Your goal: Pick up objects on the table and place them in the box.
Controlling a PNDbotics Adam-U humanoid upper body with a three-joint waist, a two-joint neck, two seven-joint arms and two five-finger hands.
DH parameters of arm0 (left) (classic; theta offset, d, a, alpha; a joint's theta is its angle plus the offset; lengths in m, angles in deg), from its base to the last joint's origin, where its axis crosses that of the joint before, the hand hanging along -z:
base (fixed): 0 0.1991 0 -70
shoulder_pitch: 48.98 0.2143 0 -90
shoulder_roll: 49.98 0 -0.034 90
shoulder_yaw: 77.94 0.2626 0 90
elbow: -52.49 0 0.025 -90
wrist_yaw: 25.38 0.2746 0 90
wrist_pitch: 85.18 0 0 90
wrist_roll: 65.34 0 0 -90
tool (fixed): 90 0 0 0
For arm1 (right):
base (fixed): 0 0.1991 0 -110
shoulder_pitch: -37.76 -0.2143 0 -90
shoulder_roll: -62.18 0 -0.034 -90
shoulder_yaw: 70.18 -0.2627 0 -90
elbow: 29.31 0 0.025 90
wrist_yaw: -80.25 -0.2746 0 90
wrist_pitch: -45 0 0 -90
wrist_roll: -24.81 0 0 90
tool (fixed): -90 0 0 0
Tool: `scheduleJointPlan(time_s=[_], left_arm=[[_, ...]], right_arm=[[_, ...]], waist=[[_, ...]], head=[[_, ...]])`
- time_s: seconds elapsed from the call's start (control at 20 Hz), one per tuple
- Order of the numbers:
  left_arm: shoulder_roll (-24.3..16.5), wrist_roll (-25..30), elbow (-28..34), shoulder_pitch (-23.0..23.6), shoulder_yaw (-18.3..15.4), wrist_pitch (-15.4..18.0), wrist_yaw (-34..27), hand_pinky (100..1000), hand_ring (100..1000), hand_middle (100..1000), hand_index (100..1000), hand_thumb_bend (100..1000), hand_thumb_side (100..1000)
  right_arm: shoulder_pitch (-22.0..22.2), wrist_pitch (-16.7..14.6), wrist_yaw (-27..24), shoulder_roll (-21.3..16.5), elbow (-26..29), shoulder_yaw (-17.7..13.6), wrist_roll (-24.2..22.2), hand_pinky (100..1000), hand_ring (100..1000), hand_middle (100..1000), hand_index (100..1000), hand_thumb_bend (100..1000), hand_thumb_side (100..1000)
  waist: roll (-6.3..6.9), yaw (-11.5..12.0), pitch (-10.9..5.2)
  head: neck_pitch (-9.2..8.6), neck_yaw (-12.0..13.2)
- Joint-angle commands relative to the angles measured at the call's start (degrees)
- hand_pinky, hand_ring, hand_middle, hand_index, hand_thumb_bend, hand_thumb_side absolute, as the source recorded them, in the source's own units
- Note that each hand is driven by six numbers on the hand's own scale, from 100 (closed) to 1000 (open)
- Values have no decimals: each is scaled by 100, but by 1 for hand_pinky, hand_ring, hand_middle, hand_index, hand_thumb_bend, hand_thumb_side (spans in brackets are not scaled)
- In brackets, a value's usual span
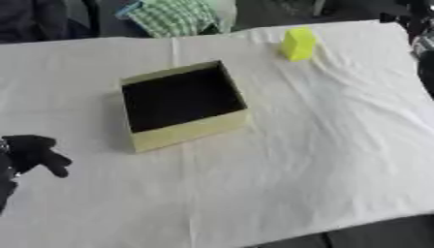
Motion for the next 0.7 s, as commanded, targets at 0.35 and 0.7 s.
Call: scheduleJointPlan(time_s=[0.35,0.7], left_arm=[[-77,83,116,-88,0,27,28,675,529,513,766,100,881],[-76,139,116,-104,-2,81,97,675,529,514,768,100,880]], right_arm=[[-48,-185,981,-140,234,34,-299,601,984,868,954,100,581],[-47,-440,2116,-135,696,-19,-466,637,1000,903,979,100,340]], waist=[[-9,30,-43],[-45,84,0]], head=[[-50,-35],[-145,-158]])
